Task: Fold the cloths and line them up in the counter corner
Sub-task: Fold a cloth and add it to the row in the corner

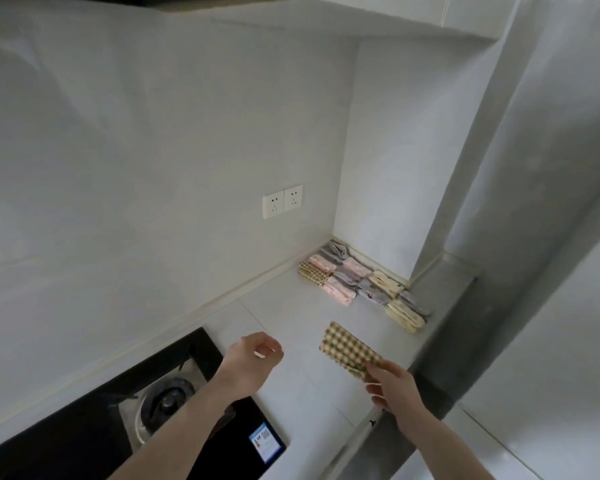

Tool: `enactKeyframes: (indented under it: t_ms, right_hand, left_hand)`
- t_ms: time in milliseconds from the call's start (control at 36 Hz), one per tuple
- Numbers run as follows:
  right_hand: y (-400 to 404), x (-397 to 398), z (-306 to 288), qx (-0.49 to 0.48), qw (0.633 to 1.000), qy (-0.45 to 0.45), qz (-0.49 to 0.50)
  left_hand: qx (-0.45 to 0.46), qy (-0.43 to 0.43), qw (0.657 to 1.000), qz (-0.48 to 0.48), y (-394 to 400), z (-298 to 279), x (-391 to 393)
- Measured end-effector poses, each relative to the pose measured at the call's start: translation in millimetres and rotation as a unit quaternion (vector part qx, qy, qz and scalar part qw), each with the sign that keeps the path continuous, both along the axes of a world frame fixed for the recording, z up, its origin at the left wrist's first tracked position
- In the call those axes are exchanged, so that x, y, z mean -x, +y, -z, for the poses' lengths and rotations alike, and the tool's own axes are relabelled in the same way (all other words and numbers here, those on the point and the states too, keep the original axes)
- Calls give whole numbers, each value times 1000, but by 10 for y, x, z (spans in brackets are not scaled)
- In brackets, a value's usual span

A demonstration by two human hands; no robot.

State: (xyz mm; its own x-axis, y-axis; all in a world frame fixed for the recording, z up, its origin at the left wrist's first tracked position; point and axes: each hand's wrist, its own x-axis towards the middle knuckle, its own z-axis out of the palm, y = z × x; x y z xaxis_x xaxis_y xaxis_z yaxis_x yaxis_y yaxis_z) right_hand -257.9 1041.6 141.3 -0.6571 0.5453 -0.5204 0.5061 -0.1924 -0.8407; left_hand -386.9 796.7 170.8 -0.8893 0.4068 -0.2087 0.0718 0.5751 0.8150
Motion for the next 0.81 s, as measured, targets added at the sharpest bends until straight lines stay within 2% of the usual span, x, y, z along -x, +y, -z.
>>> enactKeyframes:
  t_ms: [167,361,556,667,806]
  right_hand:
    - [459,442,461,67,994,-56,72]
    - [1191,1023,884,98,984,-111,95]
    - [1852,1594,1221,43,982,-171,62]
    - [2195,1938,1617,12,976,-218,6]
    - [2521,2240,1893,-8,978,-207,-17]
  left_hand:
    - [46,-24,998,-23,-38,221,294]
    - [62,-30,996,-61,279,310,663]
    - [80,-41,992,-91,697,325,922]
    - [95,-50,989,-102,896,342,1021]
    - [112,-62,984,-123,1056,412,1085]
